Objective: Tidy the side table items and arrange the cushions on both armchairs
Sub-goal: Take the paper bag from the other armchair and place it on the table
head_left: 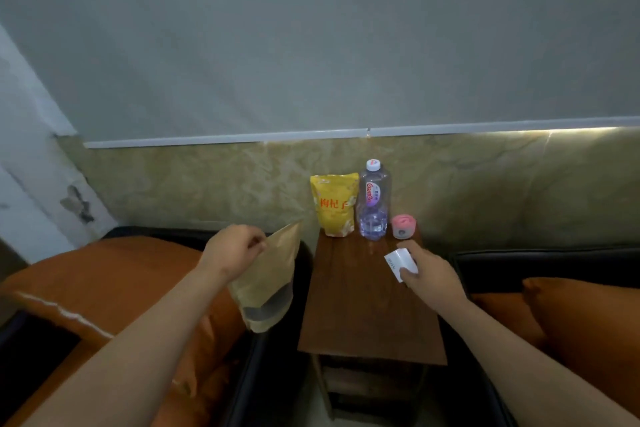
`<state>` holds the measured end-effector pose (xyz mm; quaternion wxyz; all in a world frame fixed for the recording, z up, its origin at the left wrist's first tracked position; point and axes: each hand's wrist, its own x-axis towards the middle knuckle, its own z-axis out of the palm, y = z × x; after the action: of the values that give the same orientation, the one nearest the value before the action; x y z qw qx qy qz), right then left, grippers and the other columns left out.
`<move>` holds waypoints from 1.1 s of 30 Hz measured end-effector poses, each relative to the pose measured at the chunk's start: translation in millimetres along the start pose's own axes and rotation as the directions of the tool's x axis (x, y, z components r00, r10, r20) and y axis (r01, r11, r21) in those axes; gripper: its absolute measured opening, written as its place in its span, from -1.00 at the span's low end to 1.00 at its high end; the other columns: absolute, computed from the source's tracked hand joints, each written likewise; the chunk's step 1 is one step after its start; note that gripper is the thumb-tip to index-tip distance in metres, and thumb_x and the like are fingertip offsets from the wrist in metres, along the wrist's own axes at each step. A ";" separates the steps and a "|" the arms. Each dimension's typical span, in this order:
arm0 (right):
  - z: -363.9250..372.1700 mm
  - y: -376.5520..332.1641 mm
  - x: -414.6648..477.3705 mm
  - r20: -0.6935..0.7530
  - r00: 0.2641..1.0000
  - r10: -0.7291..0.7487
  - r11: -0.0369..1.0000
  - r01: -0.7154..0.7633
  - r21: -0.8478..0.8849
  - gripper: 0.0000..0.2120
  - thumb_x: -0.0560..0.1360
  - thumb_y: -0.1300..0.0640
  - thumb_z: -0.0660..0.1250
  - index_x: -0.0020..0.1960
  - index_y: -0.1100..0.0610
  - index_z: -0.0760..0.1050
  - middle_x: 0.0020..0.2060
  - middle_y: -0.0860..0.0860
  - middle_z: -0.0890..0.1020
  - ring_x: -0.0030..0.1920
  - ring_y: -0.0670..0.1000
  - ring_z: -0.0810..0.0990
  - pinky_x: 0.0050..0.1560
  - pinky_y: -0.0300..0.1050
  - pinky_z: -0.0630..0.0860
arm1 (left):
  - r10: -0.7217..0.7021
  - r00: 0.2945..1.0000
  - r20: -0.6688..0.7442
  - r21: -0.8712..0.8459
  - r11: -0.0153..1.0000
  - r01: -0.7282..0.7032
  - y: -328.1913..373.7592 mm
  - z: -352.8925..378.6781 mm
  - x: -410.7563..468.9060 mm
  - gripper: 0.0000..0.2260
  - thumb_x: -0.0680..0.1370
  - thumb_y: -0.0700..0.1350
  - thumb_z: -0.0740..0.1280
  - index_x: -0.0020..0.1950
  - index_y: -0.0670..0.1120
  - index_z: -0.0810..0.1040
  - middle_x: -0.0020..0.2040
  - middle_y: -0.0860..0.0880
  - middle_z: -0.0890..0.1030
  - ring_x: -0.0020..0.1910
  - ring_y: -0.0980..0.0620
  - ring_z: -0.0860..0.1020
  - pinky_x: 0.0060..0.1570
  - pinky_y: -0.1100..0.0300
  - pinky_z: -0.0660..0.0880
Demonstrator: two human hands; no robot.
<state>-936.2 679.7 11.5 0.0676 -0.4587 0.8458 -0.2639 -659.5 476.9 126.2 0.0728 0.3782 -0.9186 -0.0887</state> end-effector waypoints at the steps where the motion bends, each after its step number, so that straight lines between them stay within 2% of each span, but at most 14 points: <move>1: 2.1 4.8 9.5 -0.007 1.000 0.019 1.000 -0.019 -0.007 -0.60 0.50 0.06 0.28 0.31 -0.05 0.32 0.09 0.05 0.60 0.03 0.09 0.58 -0.06 -0.01 0.54 | -0.008 1.000 0.007 -0.016 1.000 0.008 -4.9 0.5 16.0 -0.88 0.57 -0.07 0.30 -0.05 0.00 0.63 -0.16 0.05 0.63 -0.14 0.03 0.59 -0.19 0.14 0.50; 4: 14.4 18.7 46.2 -0.013 0.997 0.076 0.997 -0.076 0.005 -0.58 0.48 0.08 0.28 0.32 -0.06 0.33 0.08 0.06 0.61 0.02 0.10 0.59 -0.04 0.03 0.55 | -0.035 0.999 0.021 -0.058 0.998 0.036 -15.5 6.7 67.2 -0.85 0.59 -0.08 0.28 0.05 -0.02 0.64 -0.05 0.02 0.65 -0.08 0.03 0.58 -0.09 0.10 0.53; 7: 33.9 31.5 89.5 0.016 0.995 0.101 0.995 -0.101 0.012 -0.58 0.49 0.11 0.27 0.33 -0.04 0.33 0.06 0.06 0.60 0.01 0.10 0.59 -0.11 -0.05 0.51 | -0.029 1.000 -0.001 -0.080 0.996 0.028 -17.6 25.1 120.3 -0.84 0.59 -0.08 0.27 0.06 -0.03 0.64 -0.03 0.01 0.65 -0.06 0.03 0.57 -0.06 0.08 0.53; 9: 49.2 38.2 116.5 0.040 0.993 0.113 0.993 -0.114 0.026 -0.64 0.51 0.10 0.26 0.29 -0.02 0.36 0.07 0.04 0.60 0.03 0.09 0.58 -0.06 -0.01 0.53 | -0.029 0.999 0.024 -0.090 0.995 0.031 -16.4 38.4 154.7 -0.85 0.58 -0.08 0.28 0.05 -0.03 0.64 -0.02 0.00 0.65 -0.05 0.02 0.57 -0.06 0.09 0.52; 12: 71.4 45.7 147.6 0.111 0.985 0.130 0.991 -0.132 0.014 -0.65 0.50 0.07 0.27 0.27 -0.04 0.37 0.09 0.01 0.60 0.06 0.08 0.59 0.02 -0.01 0.53 | -0.016 0.997 0.075 -0.104 0.994 0.024 -11.6 60.0 196.2 -0.85 0.57 -0.07 0.29 0.01 -0.03 0.64 -0.06 -0.02 0.66 -0.04 -0.01 0.59 -0.08 0.09 0.51; 16: 92.3 50.8 178.6 0.175 0.979 0.108 0.994 -0.104 -0.032 -0.62 0.48 0.04 0.30 0.28 -0.10 0.35 0.08 -0.03 0.61 0.05 0.03 0.60 0.00 -0.06 0.53 | -0.003 0.994 0.112 -0.121 0.993 0.017 -5.3 91.4 227.3 -0.85 0.57 -0.05 0.29 -0.02 -0.01 0.65 -0.08 0.01 0.67 -0.05 0.01 0.59 -0.13 0.12 0.48; 20: 106.6 50.3 198.4 0.220 0.967 0.129 0.991 -0.121 -0.050 -0.60 0.48 0.03 0.30 0.30 -0.11 0.34 0.10 -0.01 0.59 0.08 0.07 0.58 -0.04 -0.08 0.49 | 0.021 0.988 0.151 -0.139 0.990 0.000 -13.4 109.1 253.5 -0.87 0.56 -0.05 0.30 -0.05 0.00 0.64 -0.09 -0.02 0.67 -0.05 -0.01 0.59 -0.15 0.13 0.43; 26: 114.5 47.1 204.1 0.229 0.951 0.209 0.978 -0.208 -0.029 -0.57 0.47 0.03 0.30 0.31 -0.13 0.33 0.09 0.00 0.60 0.08 0.07 0.58 0.01 -0.02 0.53 | 0.042 0.976 0.213 -0.283 0.959 0.021 -22.5 115.8 285.3 -0.85 0.54 -0.13 0.33 -0.24 -0.03 0.58 -0.28 -0.06 0.63 -0.23 -0.02 0.58 -0.23 0.14 0.41; 28: 113.1 47.9 203.7 0.223 0.946 0.236 0.972 -0.235 -0.032 -0.58 0.47 0.03 0.30 0.31 -0.11 0.35 0.09 0.02 0.60 0.07 0.09 0.58 0.00 -0.03 0.52 | -0.016 0.977 0.214 -0.370 0.924 0.096 -19.9 118.7 290.2 -0.83 0.50 -0.18 0.37 -0.30 -0.04 0.55 -0.36 -0.03 0.58 -0.33 0.05 0.54 -0.31 0.21 0.37; 30: 109.6 48.7 204.2 0.205 0.945 0.255 0.967 -0.254 -0.035 -0.61 0.47 0.03 0.30 0.29 -0.07 0.38 0.07 0.05 0.61 0.05 0.13 0.59 -0.01 -0.03 0.51 | -0.106 0.960 0.258 -0.502 0.834 0.227 -14.0 123.6 290.5 -0.78 0.47 -0.24 0.39 -0.36 -0.06 0.51 -0.40 -0.06 0.55 -0.37 0.03 0.52 -0.30 0.24 0.41; 32: 105.7 47.6 205.1 0.183 0.948 0.262 0.965 -0.262 -0.025 -0.62 0.46 0.06 0.30 0.27 -0.04 0.40 0.06 0.07 0.62 0.04 0.17 0.58 -0.04 -0.01 0.50 | -0.203 0.920 0.336 -0.627 0.681 0.379 -6.7 128.9 289.0 -0.74 0.47 -0.30 0.37 -0.39 -0.11 0.45 -0.33 -0.20 0.56 -0.29 -0.14 0.58 -0.19 0.07 0.55; 33: 104.2 46.9 205.4 0.173 0.948 0.267 0.963 -0.267 -0.021 -0.62 0.46 0.07 0.31 0.27 -0.03 0.40 0.06 0.07 0.62 0.04 0.17 0.58 -0.04 0.00 0.51 | -0.248 0.892 0.378 -0.670 0.591 0.448 -1.9 130.1 288.6 -0.73 0.48 -0.33 0.34 -0.40 -0.14 0.42 -0.29 -0.23 0.55 -0.27 -0.16 0.58 -0.19 0.01 0.58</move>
<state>-1050.8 493.5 -74.8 0.1770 -0.3614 0.8905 -0.2124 -887.3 285.4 18.3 0.0876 0.4744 -0.7099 -0.5131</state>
